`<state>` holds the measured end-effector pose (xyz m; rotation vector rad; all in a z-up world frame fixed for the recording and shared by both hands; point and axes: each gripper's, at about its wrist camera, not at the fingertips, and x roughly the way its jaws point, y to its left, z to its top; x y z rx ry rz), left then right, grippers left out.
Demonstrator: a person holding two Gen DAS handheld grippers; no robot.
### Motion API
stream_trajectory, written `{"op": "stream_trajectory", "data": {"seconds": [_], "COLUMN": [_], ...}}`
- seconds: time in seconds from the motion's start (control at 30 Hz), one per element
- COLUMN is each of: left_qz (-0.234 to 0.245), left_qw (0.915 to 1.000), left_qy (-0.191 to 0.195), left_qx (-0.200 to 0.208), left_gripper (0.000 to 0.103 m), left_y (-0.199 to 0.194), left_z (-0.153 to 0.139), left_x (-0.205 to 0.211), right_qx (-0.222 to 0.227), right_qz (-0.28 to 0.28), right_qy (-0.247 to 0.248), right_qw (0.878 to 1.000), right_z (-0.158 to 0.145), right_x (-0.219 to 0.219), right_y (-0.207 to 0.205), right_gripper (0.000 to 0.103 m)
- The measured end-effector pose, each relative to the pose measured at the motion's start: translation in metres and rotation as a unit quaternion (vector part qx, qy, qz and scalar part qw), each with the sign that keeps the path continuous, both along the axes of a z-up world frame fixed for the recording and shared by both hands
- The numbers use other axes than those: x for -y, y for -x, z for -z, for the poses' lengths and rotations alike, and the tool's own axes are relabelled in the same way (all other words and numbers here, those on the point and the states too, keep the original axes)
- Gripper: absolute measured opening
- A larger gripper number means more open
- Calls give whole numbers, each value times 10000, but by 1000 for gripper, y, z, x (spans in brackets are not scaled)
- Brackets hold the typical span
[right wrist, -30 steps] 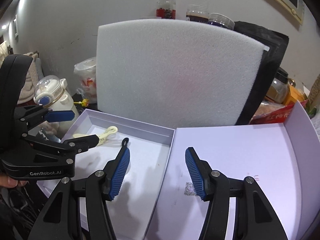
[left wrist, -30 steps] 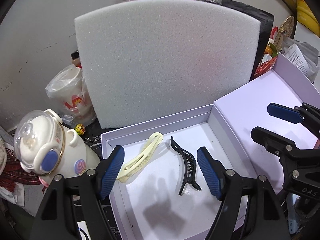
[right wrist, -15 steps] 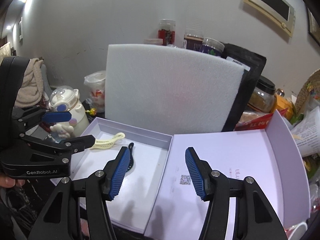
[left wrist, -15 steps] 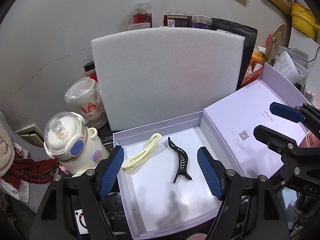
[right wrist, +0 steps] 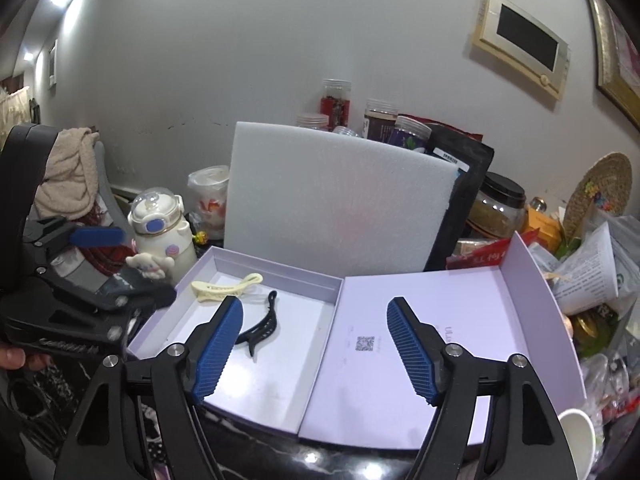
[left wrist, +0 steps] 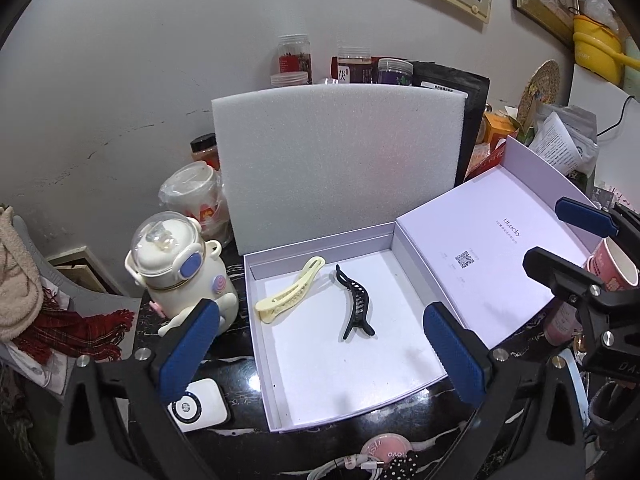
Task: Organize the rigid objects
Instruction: 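Withdraw both open tools from the box back over the table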
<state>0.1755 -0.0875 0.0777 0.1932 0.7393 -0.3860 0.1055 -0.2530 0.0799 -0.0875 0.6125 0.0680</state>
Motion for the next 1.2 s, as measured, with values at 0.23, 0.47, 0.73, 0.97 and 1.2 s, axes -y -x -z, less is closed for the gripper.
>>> {"op": "stream_trajectory", "data": {"seconds": [0.23,0.47,0.73,0.97,1.2], "left_qz": [24,10,-84,-191,-192], "left_qw": [9999,9997,9993,9988,9995], "left_qy": [-28,-12,-42,-135,-99], "left_qx": [118,244,369,422,223], "left_gripper": [103,103,103,103,103], "left_y": [27,56,82,99,114], "left_z": [-7,-14,-8,0,13], "left_x": [-5,-11,-18,-24,-30], "right_qx": [156,207,209,208,67], "right_qz": [17,-64,-170,-171,-210], "right_qy": [-38,-112,-179,-185,-313], "right_qw": [9999,9997,9995,9995,9993], "right_z": [-9,-10,-5,2,16], "right_x": [-1,-5,-12,-18,-26], "right_y": [26,47,71,87,102], "right_gripper": [82,84,84,84,84]}}
